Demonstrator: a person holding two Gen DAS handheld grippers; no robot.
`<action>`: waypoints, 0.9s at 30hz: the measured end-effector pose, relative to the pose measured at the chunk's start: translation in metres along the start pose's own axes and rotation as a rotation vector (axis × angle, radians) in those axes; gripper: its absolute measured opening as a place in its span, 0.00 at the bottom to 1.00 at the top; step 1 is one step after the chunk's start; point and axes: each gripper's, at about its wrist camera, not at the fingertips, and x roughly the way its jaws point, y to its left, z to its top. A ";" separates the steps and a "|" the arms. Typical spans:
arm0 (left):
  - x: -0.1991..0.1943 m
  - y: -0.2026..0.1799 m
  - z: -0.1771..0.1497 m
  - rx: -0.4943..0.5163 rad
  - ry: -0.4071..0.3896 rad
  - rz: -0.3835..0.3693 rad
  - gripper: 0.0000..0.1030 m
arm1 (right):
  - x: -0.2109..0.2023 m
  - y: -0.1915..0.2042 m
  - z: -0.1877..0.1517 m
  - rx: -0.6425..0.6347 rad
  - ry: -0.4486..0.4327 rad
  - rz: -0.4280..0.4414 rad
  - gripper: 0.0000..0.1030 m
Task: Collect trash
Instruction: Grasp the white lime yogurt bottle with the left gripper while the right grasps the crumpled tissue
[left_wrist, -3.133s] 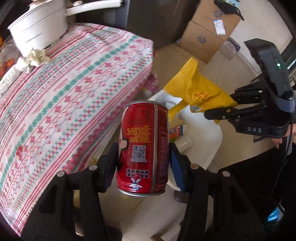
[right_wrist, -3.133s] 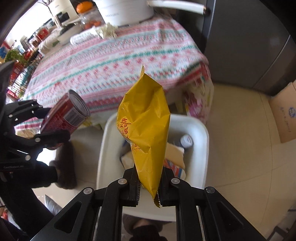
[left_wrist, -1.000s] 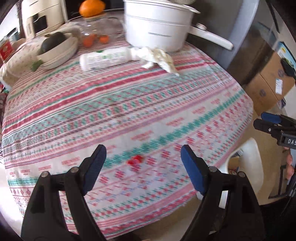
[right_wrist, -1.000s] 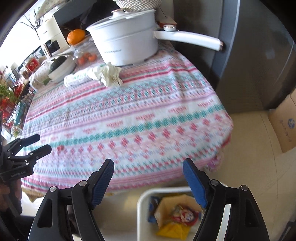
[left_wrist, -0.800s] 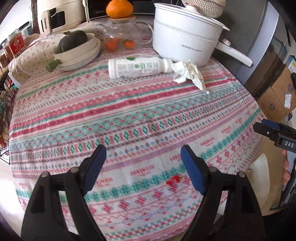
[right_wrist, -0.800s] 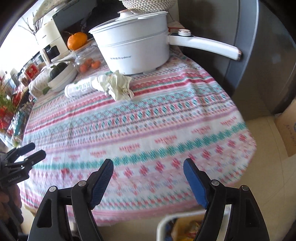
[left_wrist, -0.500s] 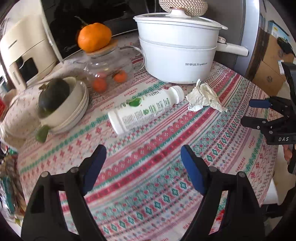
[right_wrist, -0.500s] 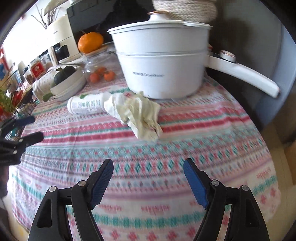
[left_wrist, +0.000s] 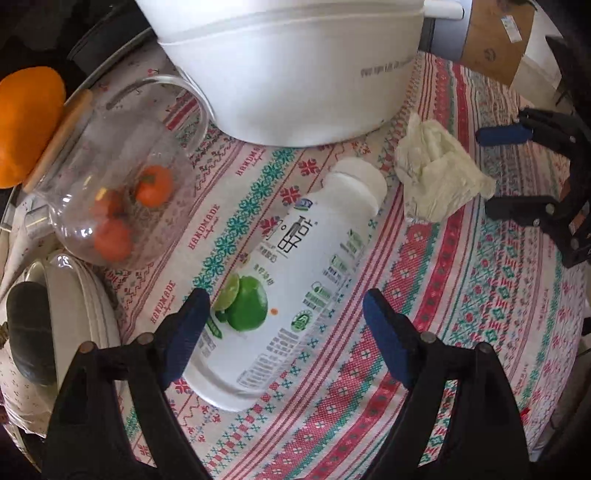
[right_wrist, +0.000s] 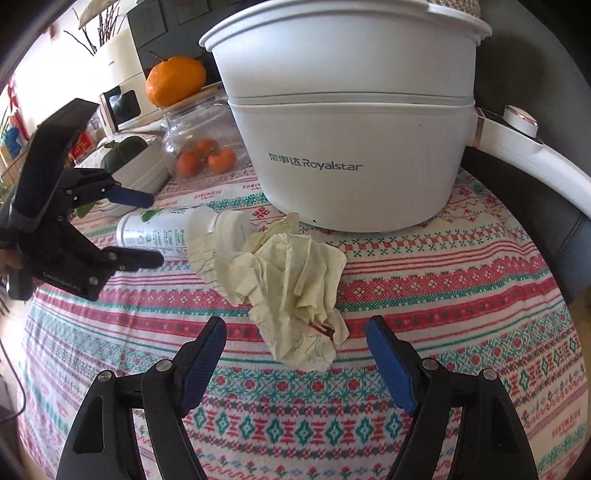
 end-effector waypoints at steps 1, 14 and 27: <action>0.004 -0.002 -0.001 0.007 0.020 0.001 0.82 | 0.002 -0.001 0.001 -0.005 0.001 -0.002 0.77; -0.008 -0.023 -0.024 -0.113 0.065 -0.175 0.78 | 0.018 -0.002 0.003 0.024 -0.001 0.026 0.77; -0.009 -0.026 -0.055 -0.463 -0.065 -0.114 0.59 | 0.026 0.006 0.010 0.022 -0.010 0.029 0.78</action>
